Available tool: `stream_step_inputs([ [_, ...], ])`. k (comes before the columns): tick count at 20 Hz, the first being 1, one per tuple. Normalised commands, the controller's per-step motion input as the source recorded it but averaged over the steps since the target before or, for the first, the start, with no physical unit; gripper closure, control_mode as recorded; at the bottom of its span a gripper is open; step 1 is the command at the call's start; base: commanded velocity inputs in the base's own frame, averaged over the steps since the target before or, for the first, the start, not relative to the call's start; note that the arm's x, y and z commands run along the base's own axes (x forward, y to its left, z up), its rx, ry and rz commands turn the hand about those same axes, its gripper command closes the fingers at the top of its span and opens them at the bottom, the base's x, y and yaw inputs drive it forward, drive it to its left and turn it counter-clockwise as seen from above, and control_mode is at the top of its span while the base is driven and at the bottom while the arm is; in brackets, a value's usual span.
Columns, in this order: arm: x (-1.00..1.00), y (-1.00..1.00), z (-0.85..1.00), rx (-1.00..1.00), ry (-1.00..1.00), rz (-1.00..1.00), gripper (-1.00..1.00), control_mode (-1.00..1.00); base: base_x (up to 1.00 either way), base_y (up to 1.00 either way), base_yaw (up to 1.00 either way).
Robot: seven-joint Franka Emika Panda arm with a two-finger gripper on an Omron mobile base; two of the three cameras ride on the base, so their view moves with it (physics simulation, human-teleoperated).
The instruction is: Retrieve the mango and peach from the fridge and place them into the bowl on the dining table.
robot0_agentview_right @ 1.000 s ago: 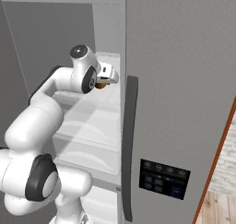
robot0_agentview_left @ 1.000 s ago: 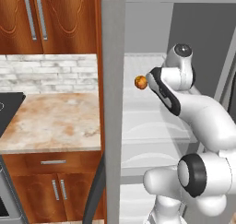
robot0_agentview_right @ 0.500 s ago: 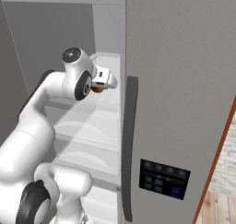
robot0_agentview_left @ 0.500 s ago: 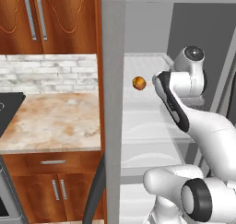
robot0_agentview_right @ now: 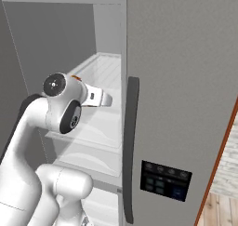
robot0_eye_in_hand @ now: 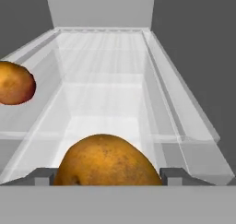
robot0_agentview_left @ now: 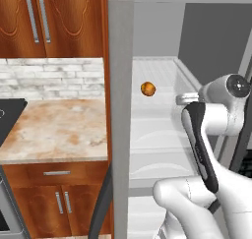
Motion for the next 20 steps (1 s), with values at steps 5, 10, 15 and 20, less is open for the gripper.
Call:
stream_step_inputs([
  [5, -0.67, 0.08, 0.00, 0.00, 0.00, 0.07, 1.00, -1.00, 0.00, 0.00, 0.00],
  [10, -0.62, 0.00, 0.00, 0.00, -0.01, 0.13, 1.00, -1.00, 0.00, 0.00, 0.00],
  [15, -0.13, 0.00, 0.00, 0.00, 0.00, 0.03, 1.00, 1.00, -0.57, 0.00, 0.13],
  [20, 0.00, 0.00, 0.00, 0.00, 0.00, 0.00, 1.00, 1.00, -0.96, 0.03, 0.19],
])
